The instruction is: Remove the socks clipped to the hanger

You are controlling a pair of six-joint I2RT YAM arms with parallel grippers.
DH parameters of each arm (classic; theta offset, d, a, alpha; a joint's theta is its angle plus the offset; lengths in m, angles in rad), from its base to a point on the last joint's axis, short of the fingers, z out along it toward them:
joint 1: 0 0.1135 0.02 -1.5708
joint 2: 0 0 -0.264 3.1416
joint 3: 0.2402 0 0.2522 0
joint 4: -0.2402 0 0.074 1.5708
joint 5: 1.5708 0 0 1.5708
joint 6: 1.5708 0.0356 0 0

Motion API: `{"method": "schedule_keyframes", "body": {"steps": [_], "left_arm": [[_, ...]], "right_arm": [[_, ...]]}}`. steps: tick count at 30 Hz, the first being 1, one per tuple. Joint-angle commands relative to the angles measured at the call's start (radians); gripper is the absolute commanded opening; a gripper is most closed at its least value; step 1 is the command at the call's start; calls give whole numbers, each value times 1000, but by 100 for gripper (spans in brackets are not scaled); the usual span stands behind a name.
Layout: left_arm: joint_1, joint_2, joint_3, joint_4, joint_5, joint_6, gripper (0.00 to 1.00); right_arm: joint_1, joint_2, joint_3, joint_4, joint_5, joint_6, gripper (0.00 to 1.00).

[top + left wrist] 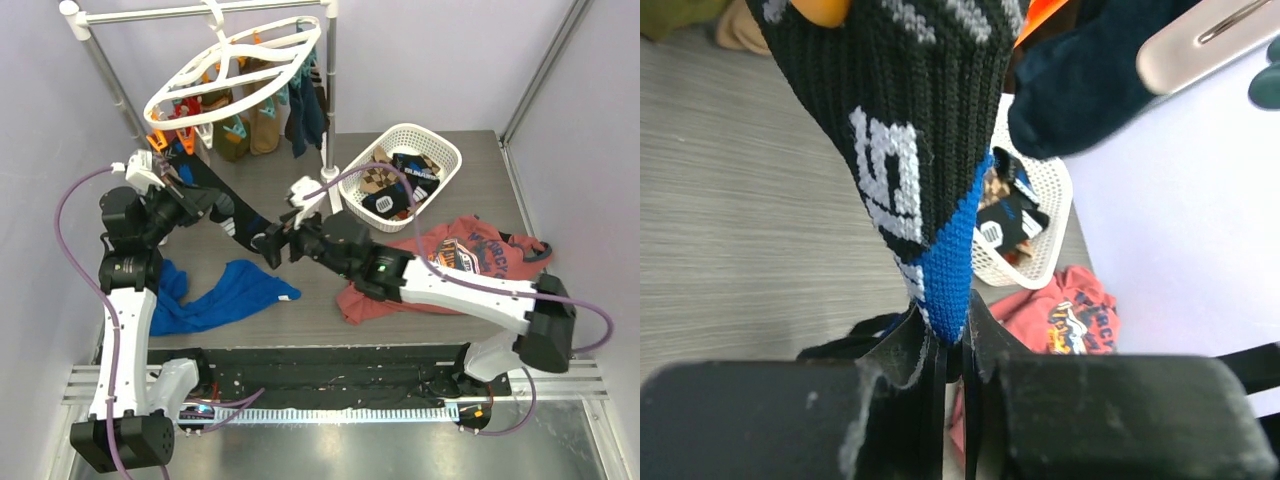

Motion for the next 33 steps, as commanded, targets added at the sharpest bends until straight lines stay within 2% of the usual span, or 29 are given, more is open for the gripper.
{"method": "schedule_keyframes", "body": {"steps": [1, 6, 13, 16, 18, 19, 20, 22, 23, 26, 28, 30, 33], "left_arm": [[-16, 7, 55, 0, 56, -50, 8], [-45, 26, 80, -10, 62, -79, 8], [-69, 41, 110, -58, 64, -99, 8], [-71, 43, 115, -82, 59, -104, 9], [-71, 33, 117, -101, 44, -104, 13], [-71, 32, 117, -107, 29, -96, 18], [-69, 29, 120, -139, 7, -84, 27], [-71, 33, 161, -194, -81, -53, 37], [-71, 35, 182, -252, -109, -18, 46], [-71, 53, 277, -355, -264, 24, 58], [-71, 56, 334, -385, -351, 33, 62], [-69, 58, 374, -415, -388, 44, 71], [-71, 59, 420, -451, -451, 54, 76]], "right_arm": [[33, 118, 116, 186, 94, -121, 88], [39, 285, 216, 245, 112, -175, 92], [40, 434, 340, 260, 193, -224, 93], [39, 459, 371, 271, 223, -227, 83], [33, 474, 396, 253, 209, -201, 33], [33, 477, 414, 239, 216, -192, 18], [33, 480, 416, 228, 229, -189, 1], [30, 469, 394, 225, 249, -157, 1], [27, 454, 381, 229, 246, -152, 1], [18, 434, 344, 240, 226, -134, 1], [11, 416, 325, 240, 218, -123, 1], [5, 400, 314, 240, 201, -111, 1], [-10, 388, 296, 237, 169, -85, 1]]}}
